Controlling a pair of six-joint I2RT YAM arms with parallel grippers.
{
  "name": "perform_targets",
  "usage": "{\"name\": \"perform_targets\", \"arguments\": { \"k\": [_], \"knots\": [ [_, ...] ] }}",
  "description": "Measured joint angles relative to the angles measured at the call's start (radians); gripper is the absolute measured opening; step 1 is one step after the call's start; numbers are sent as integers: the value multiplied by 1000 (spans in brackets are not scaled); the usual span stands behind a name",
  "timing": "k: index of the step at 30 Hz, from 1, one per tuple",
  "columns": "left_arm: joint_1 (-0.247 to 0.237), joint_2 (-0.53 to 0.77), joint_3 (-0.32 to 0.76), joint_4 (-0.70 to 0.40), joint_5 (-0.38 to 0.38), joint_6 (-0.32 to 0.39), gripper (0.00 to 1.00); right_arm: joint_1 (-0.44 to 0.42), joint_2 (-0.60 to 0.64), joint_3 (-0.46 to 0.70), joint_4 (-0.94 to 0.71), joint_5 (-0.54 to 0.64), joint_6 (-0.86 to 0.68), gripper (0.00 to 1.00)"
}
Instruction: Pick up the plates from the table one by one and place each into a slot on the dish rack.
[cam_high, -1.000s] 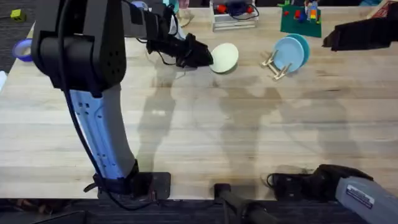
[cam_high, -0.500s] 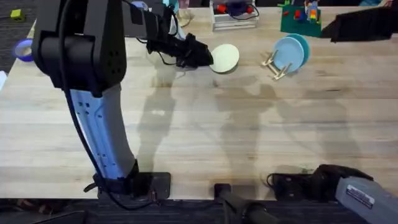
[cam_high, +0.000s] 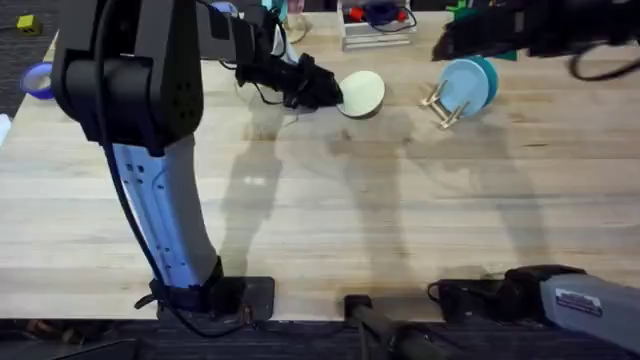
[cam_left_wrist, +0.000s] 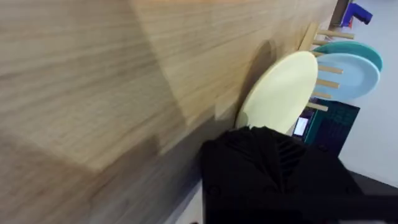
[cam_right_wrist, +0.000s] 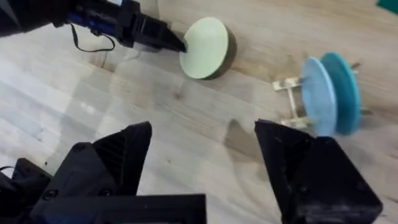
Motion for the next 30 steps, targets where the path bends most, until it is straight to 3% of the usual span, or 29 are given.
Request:
{"name": "perform_targets", "arguments": {
  "k": [8,19,30],
  "knots": [
    [-1,0,3,-8,-9,0,38,23,161,0,65,-26,13,995],
    [-6,0,16,-33,-40,1,38,23,320,0,115,-196,19,995],
    [-6,0,18,-37,-45,0,38,23,412,0,212,-254,41,994]
  ]
}}
